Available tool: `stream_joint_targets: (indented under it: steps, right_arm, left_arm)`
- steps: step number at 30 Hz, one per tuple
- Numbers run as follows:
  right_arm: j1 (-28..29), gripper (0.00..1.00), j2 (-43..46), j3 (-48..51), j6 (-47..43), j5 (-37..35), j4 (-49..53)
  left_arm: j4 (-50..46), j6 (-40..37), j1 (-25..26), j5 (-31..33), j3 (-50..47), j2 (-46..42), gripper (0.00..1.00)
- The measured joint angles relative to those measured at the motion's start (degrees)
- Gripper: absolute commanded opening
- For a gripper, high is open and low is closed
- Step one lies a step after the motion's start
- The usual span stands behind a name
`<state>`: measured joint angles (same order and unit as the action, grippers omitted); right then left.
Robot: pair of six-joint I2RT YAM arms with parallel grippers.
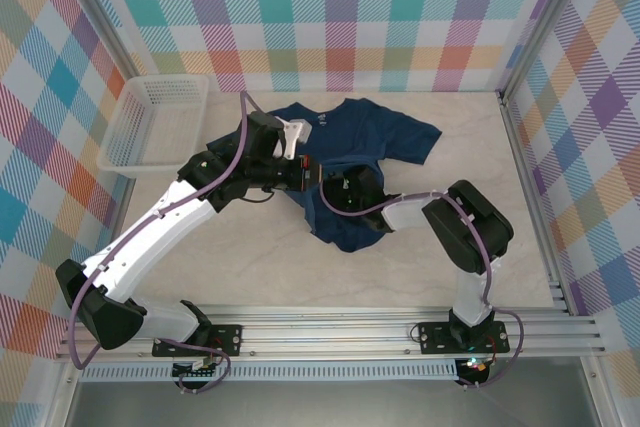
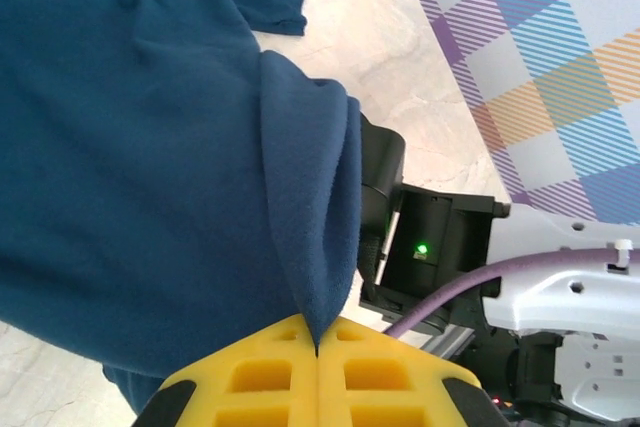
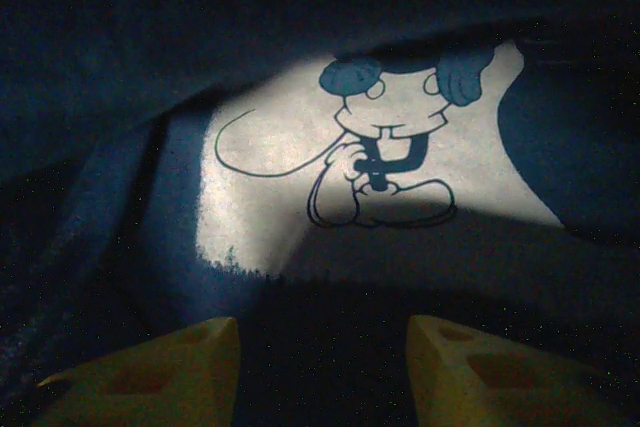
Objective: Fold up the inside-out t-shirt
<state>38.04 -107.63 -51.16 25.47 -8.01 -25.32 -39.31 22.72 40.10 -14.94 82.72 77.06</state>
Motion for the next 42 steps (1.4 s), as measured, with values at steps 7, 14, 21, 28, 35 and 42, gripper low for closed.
stream_joint_targets:
  steps: [7,14,21,28,35,42]
  right_arm:
    - [-0.5,0.50,-4.1,-10.5,6.5,-0.5,3.0]
    - [-0.5,0.58,-9.8,-18.3,11.0,-2.3,5.2]
    - [-0.5,0.64,-15.1,-26.4,13.2,-4.9,13.5]
    - [-0.5,0.67,-18.2,-35.0,14.5,-7.2,23.7]
    - [0.1,0.69,-18.4,-38.6,12.5,-8.0,34.0]
    - [0.6,0.72,-19.3,-40.8,7.3,-8.7,42.6]
  left_arm:
    - [2.9,0.9,0.0,-7.8,0.0,0.0,0.00]
    - [4.4,2.7,0.3,-9.0,3.6,0.8,0.00]
    - [5.4,3.0,0.4,-10.4,9.2,2.3,0.00]
    - [3.5,0.2,0.6,-9.3,16.6,3.9,0.00]
    - [1.2,-4.1,0.6,-3.9,22.3,5.2,0.00]
    - [-0.5,-6.9,0.3,-1.3,25.1,6.9,0.00]
